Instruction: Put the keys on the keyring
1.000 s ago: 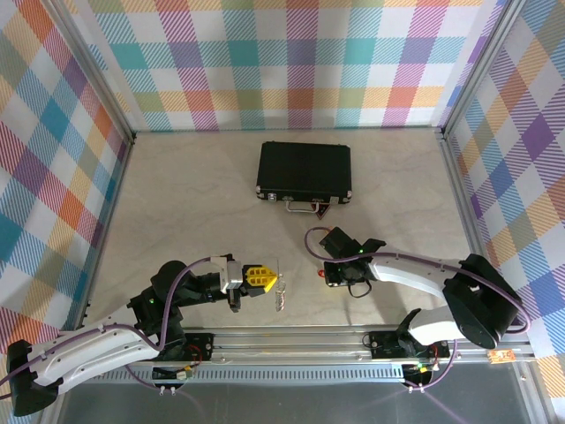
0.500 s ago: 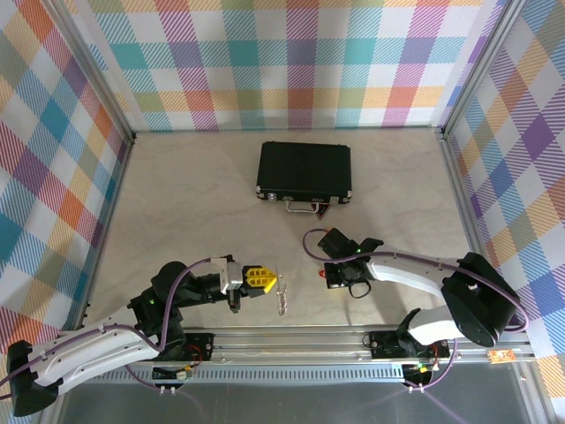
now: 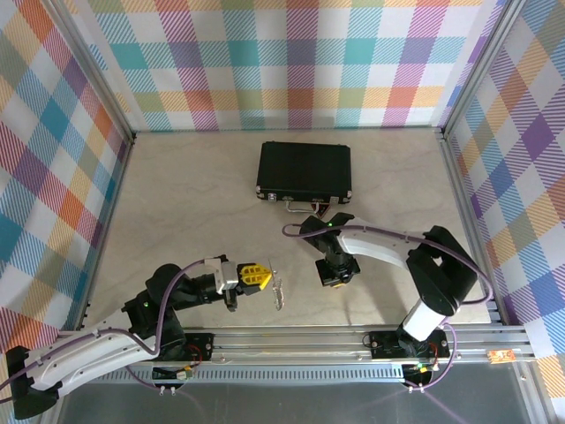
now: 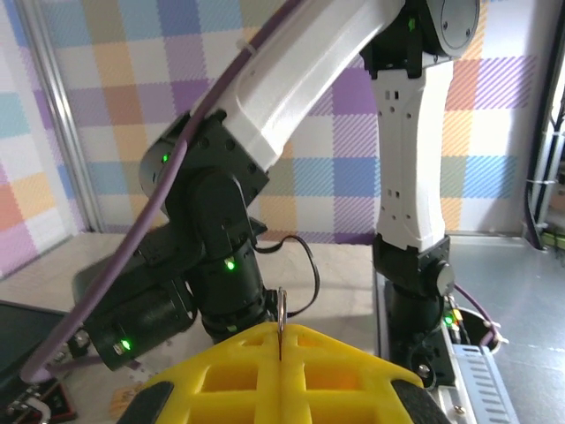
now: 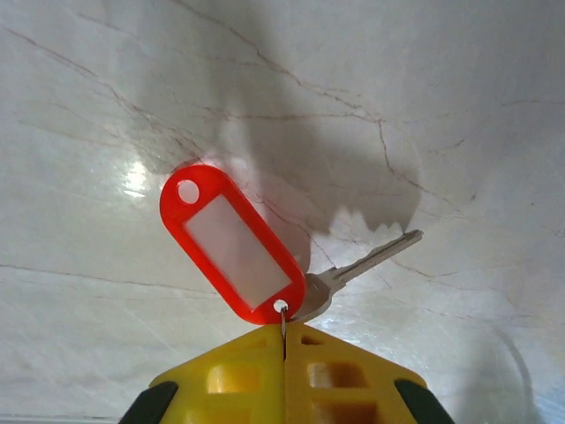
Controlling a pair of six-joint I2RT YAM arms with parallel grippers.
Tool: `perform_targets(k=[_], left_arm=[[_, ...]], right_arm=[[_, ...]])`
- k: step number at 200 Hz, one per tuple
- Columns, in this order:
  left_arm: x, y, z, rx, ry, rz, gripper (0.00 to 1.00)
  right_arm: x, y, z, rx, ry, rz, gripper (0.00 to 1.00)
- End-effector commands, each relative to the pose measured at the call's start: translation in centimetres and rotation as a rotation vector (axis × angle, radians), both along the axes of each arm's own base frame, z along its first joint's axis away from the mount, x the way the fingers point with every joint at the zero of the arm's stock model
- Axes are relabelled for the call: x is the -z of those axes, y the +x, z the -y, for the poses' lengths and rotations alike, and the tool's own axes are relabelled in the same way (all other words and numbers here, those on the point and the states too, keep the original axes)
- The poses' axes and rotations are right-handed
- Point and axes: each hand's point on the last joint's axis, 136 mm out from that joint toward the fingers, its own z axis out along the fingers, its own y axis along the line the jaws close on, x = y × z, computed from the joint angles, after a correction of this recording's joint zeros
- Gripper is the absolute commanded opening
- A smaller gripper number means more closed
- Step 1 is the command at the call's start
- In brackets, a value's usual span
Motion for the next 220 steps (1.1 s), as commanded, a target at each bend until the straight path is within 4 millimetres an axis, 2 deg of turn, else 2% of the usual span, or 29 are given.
perform_targets(k=[1, 67, 113, 152, 220], left_arm=[[-1.5, 0.3, -1.0, -0.056, -0.054, 0.051, 0.00], [-1.2, 0.6, -1.2, -0.076, -0.056, 0.053, 0.00], [-0.6, 1.5, -0.8, -0.107, -0.036, 0.046, 0.00], [0.5, 2.6, 0.0, -0.140, 0.005, 0.026, 0.00], [0.2, 2.2, 0.2, -0.109, -0.020, 0.017, 0.00]], right_arm=[[-0.2, -2.0, 1.0, -0.056, -0.065, -0.132, 0.04], [1.3, -1.7, 0.1, -0.118, -0.079, -0.201, 0.05], [1.3, -1.4, -0.3, -0.110, -0.053, -0.184, 0.15], [0.6, -1.5, -0.5, -0.098, -0.021, -0.159, 0.23], [-2.5, -1.9, 0.1, -0.037, 0.057, -0.059, 0.48]])
